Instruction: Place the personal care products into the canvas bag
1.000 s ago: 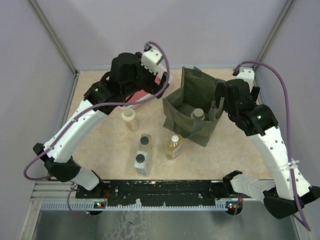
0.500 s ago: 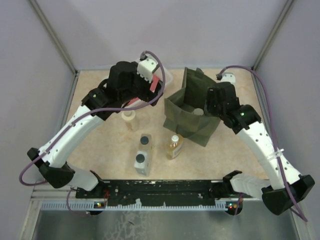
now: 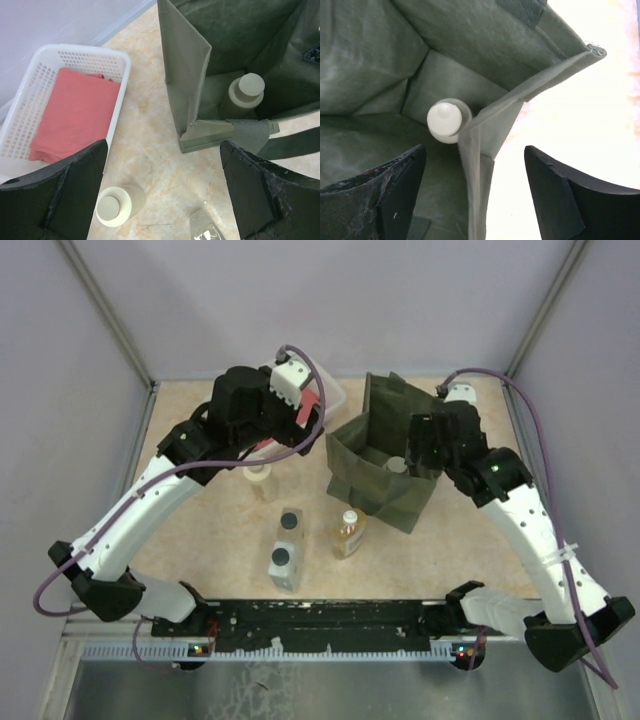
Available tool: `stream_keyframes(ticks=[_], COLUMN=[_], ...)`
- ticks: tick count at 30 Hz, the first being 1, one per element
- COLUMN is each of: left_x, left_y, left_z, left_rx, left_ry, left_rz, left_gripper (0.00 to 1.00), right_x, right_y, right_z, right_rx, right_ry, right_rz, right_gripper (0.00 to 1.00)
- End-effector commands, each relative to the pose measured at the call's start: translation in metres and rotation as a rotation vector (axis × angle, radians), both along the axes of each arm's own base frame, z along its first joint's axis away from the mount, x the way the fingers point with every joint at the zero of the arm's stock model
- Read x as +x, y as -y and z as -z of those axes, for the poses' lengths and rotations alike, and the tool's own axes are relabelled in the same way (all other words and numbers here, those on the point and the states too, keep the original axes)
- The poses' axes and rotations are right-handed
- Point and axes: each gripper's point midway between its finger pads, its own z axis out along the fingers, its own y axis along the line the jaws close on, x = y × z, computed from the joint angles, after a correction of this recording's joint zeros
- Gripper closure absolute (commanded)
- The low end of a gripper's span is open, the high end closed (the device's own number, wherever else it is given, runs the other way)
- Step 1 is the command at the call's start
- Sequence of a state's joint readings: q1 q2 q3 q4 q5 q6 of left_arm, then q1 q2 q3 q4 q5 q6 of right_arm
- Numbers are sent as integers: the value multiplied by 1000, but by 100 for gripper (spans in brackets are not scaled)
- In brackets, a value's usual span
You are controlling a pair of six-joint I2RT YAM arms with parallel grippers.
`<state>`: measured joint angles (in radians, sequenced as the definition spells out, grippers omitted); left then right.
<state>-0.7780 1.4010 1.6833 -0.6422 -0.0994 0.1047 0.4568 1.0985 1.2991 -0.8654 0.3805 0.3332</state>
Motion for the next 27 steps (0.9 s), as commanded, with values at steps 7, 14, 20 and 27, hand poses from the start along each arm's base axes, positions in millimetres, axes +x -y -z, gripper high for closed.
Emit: stream_keyframes(ticks=[7,14,20,27], left_x=[-6,-6,-3,-4], left_y=[-1,-2,1,-10], left_z=[-10,-5,-2,14], left_rx=[-39,-11,2,51], left_ry=[34,33,30,2], left_rz=[29,36,44,18], left_gripper=[0,0,0,0], right_x=[-23,-15,-5,13], right_y=[-2,-9,4,9], right_z=[-14,18,1,-32], right_rx=[80,74,-21,-105], right_ry=[36,-19,-12,21], right_rz=[-46,-42,-8,-1], right_gripper=[18,52,90,100])
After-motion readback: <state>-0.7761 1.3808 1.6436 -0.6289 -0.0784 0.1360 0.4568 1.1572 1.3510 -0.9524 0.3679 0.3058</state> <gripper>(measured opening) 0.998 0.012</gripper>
